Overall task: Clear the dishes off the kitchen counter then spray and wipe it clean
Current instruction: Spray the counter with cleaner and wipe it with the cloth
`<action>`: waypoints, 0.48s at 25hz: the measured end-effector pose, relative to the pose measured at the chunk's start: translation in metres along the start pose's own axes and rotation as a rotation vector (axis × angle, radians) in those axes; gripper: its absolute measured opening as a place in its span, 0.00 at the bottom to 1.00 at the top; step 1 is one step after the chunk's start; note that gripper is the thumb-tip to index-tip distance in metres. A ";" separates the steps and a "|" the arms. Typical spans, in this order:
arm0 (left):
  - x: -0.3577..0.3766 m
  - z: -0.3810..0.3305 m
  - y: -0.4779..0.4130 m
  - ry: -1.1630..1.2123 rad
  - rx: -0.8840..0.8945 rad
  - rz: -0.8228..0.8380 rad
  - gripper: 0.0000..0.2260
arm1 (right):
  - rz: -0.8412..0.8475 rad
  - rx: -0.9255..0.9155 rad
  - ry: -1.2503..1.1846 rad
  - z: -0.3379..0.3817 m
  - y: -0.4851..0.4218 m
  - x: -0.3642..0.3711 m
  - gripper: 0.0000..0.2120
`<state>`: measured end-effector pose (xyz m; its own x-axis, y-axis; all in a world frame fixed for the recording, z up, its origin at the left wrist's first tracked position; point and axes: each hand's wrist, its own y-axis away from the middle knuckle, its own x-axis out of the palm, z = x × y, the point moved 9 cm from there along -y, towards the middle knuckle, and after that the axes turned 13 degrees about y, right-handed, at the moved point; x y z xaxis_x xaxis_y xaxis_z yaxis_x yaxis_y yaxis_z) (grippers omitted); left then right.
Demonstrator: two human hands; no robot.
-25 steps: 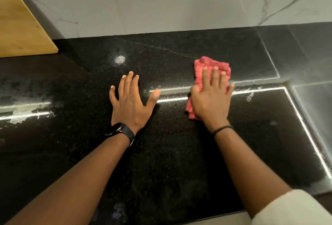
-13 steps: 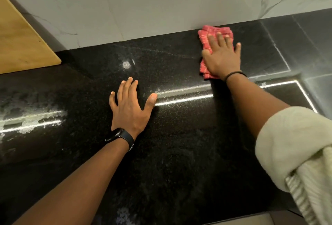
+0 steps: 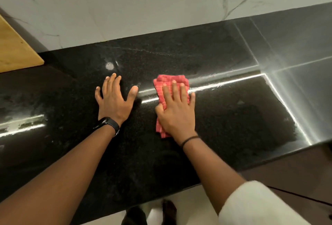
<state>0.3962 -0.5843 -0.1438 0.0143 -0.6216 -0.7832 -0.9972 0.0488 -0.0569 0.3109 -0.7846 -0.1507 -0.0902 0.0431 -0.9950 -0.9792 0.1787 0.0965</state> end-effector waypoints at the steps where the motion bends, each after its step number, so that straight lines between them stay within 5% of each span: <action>1: -0.001 -0.001 0.000 0.006 0.010 -0.008 0.38 | -0.001 -0.051 0.009 -0.005 -0.016 -0.004 0.34; 6: -0.005 -0.002 -0.002 0.015 0.062 -0.040 0.35 | -0.007 0.198 0.010 -0.130 -0.039 -0.004 0.33; 12: 0.000 -0.008 0.005 -0.026 0.114 -0.031 0.35 | -0.006 0.516 -0.019 -0.179 0.121 0.009 0.34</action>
<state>0.3904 -0.5902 -0.1386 0.0480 -0.6035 -0.7959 -0.9814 0.1197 -0.1499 0.1592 -0.9388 -0.1530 -0.0770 0.0576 -0.9954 -0.7617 0.6407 0.0960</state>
